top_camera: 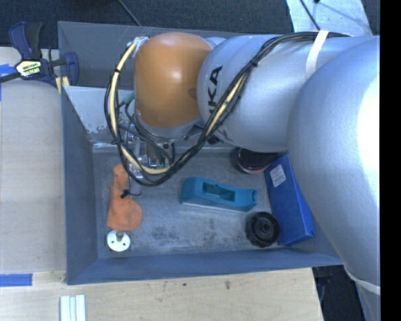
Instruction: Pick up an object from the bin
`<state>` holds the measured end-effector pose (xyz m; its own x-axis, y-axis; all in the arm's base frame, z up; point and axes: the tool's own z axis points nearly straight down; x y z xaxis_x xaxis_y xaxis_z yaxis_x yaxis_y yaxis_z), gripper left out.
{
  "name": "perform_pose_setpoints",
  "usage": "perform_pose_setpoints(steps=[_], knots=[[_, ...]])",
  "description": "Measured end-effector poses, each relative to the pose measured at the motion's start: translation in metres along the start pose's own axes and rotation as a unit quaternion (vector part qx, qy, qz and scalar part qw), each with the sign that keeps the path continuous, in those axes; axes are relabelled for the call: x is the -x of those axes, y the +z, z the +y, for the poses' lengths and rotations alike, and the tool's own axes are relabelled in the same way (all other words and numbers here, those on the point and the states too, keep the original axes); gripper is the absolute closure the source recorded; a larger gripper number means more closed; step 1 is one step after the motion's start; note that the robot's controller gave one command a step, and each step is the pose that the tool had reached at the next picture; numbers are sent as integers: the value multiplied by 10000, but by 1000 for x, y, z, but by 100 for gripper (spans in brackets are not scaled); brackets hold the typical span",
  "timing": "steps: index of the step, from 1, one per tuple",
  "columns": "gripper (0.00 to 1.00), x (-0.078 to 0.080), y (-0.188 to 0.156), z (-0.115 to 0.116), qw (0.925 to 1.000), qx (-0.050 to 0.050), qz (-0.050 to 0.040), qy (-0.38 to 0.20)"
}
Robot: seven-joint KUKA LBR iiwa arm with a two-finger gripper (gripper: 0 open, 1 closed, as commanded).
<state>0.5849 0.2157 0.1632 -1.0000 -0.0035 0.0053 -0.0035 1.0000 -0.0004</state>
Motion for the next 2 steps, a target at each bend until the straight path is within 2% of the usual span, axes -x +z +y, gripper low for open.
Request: perform_pose_setpoints(steps=[1, 2], knots=[[0, 1, -5, -1, 10000, 8, -35, 14], [0, 6, 27, -1, 9992, 11, -65, -384]])
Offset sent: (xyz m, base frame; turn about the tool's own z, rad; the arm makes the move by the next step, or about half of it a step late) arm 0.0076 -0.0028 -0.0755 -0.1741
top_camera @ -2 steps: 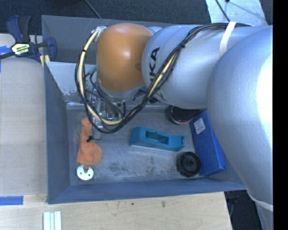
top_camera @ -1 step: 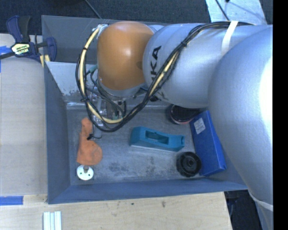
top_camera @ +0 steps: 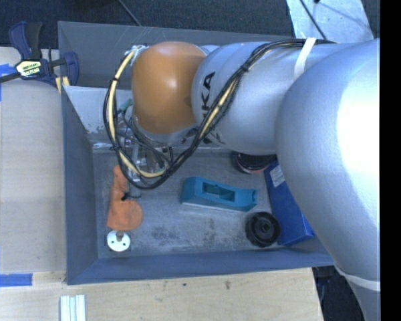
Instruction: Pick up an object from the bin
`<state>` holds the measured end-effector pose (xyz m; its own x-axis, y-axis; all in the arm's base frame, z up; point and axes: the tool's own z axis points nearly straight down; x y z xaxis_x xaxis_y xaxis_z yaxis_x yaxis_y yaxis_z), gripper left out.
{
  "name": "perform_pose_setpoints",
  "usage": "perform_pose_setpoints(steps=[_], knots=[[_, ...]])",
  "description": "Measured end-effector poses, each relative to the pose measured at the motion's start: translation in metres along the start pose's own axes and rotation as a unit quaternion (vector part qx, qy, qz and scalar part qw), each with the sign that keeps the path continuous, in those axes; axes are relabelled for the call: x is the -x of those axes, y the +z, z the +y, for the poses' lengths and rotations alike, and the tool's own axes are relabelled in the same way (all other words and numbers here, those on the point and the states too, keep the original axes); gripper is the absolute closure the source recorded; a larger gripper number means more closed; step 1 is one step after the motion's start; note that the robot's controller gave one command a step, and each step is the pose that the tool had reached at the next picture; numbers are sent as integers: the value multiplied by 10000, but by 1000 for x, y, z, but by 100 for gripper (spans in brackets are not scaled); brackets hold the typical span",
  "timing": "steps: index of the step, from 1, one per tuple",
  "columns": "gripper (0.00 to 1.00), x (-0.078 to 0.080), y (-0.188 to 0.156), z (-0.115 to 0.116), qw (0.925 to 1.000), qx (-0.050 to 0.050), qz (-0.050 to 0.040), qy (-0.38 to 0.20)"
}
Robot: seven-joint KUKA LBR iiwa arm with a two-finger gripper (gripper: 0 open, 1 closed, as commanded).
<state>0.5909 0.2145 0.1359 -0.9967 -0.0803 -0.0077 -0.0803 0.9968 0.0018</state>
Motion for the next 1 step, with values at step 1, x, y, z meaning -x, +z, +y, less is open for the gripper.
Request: perform_pose_setpoints(steps=[1], knots=[[0, -11, 41, 3, 9925, -2, 27, -1224]])
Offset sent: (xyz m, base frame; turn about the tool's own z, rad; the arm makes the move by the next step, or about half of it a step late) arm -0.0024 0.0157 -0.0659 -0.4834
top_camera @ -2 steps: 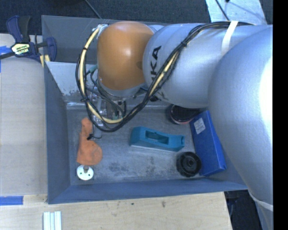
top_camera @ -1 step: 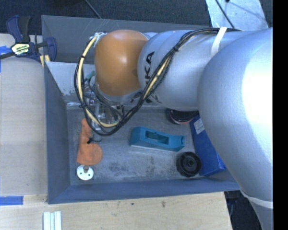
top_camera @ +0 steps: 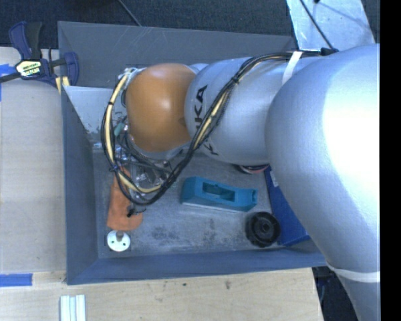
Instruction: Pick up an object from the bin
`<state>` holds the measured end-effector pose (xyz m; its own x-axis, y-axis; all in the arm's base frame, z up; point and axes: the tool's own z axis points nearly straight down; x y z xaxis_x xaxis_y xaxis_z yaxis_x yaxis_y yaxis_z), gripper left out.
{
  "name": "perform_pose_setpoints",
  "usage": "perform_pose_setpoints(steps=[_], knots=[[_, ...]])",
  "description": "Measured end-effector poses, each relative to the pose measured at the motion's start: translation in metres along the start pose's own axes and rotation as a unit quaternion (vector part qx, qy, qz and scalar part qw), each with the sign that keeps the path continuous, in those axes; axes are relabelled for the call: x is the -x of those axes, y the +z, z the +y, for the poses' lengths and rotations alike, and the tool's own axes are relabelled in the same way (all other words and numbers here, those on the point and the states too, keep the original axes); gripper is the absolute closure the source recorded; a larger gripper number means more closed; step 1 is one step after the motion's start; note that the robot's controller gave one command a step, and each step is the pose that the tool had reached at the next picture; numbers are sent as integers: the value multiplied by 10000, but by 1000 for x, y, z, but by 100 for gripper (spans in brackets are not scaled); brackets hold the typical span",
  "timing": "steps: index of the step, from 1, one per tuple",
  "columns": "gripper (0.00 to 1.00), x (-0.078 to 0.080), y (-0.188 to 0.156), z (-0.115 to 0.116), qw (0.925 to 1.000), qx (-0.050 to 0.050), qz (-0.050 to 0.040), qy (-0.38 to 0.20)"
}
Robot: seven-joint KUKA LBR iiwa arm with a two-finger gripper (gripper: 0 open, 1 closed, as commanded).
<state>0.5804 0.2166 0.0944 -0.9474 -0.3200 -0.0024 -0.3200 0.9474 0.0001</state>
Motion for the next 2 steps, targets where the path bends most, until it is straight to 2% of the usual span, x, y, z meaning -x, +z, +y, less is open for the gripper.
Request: perform_pose_setpoints(steps=[1, 2], knots=[[100, 13, 23, 10, 9931, 7, -14, -1172], [100, 13, 23, 10, 9931, 8, -13, -1171]])
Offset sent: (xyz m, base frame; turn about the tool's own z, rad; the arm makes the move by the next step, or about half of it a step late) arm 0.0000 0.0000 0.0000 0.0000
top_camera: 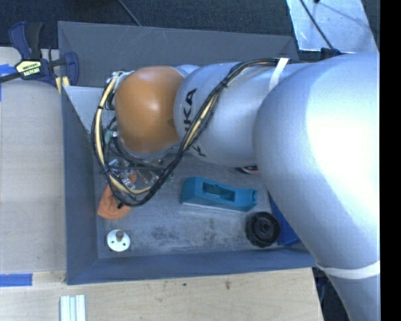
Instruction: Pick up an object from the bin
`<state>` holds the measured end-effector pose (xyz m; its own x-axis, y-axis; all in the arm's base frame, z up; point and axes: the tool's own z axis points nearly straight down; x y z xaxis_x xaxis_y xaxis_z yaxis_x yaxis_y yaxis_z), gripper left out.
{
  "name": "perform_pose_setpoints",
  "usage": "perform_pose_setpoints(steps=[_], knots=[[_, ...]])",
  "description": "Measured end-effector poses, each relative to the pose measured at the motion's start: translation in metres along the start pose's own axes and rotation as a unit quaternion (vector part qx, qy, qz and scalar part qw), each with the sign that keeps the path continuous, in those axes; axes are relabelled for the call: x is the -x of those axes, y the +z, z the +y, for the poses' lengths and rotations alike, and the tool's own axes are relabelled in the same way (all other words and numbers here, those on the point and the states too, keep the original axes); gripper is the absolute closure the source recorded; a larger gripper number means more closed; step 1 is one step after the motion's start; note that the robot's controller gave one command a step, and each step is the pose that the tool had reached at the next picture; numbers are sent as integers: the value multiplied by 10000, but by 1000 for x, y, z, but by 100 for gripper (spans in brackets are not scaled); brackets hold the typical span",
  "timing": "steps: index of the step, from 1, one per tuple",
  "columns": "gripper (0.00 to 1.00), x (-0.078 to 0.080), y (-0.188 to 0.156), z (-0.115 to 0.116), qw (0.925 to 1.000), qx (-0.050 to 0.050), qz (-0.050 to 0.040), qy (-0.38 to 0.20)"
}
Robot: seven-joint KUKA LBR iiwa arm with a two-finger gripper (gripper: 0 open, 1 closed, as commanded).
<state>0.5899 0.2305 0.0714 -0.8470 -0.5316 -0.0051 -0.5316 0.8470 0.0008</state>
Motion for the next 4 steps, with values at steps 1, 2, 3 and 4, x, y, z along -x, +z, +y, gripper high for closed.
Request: perform_pose_setpoints(steps=[1, 2, 3, 4], knots=[[100, -15, -53, 0, 10000, 5, 40, -1], [100, -15, -76, -1, 10000, 0, 35, -28], [100, 1, -61, 2, 9991, -17, -60, 408], [100, -13, -87, 3, 9987, 5, 59, 500]])
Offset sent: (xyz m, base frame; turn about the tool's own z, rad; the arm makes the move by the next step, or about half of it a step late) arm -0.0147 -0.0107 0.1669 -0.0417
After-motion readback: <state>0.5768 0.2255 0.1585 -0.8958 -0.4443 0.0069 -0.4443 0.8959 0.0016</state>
